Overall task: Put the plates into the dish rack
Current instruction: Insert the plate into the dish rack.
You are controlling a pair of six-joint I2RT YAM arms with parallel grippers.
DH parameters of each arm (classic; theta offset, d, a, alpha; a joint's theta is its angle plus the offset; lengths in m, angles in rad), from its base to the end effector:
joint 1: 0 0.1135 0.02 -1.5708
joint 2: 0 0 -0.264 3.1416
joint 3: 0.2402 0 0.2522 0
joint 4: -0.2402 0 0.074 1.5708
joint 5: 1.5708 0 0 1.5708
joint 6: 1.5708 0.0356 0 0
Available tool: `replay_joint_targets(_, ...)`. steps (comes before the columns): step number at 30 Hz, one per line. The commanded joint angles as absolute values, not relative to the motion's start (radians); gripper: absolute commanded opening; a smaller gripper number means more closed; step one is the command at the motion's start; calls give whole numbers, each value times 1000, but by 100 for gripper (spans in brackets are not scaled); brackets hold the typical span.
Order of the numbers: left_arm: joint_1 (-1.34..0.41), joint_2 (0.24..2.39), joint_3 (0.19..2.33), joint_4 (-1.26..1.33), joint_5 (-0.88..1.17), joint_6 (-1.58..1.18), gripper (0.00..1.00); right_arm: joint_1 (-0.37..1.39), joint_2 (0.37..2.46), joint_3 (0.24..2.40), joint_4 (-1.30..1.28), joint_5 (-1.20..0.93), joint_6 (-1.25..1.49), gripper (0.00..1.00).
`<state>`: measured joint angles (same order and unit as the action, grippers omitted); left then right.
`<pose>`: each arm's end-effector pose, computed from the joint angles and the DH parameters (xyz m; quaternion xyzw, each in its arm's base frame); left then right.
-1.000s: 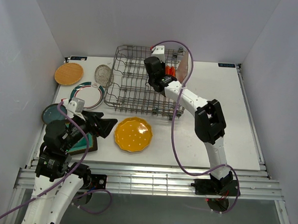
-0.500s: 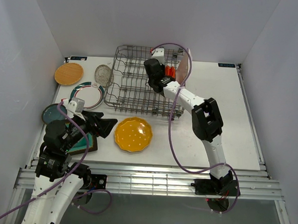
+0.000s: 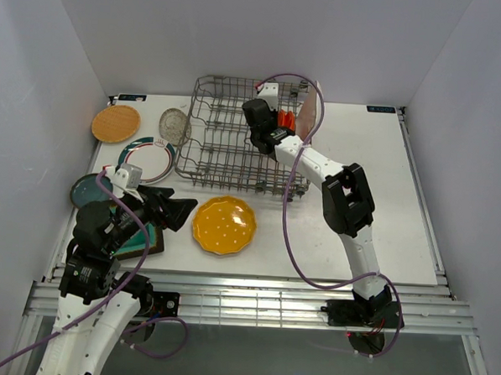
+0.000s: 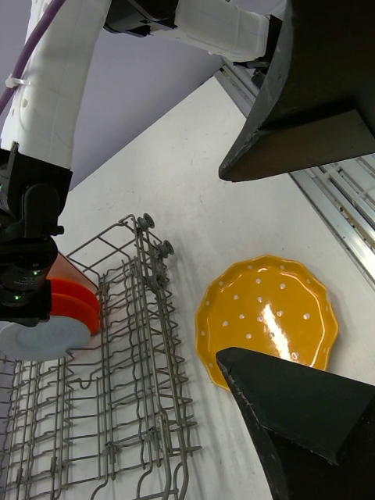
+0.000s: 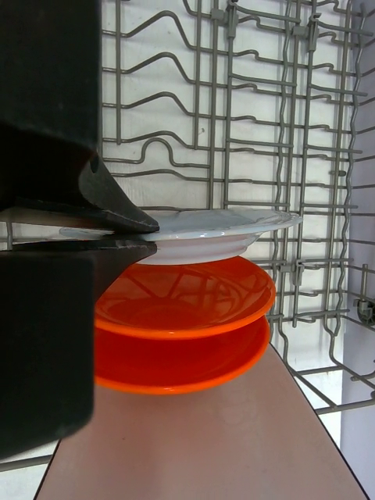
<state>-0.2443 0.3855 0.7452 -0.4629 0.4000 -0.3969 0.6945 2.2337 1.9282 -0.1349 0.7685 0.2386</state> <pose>0.0837 -0.0352 0.3442 0.0772 0.7359 -0.3469 0.5764 0.4186 0.3165 0.2627 0.0187 0.8080 -0.0594 0.5859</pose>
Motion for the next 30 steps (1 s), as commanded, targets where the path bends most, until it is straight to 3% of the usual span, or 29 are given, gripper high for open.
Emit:
replay_joint_targets(1, -247, 377, 744, -454, 393, -393, 98, 695, 2210, 1994, -87, 776, 298, 8)
replay_joint_targets(10, -247, 374, 742, -454, 393, -393, 98, 692, 2217, 1994, -115, 770, 347, 8)
replay_joint_targets(16, -247, 374, 742, -454, 391, -393, 98, 681, 2215, 1990, -124, 759, 357, 23)
replay_joint_targets(30, -247, 376, 742, -454, 393, -393, 98, 680, 2195, 1980, -127, 761, 357, 29)
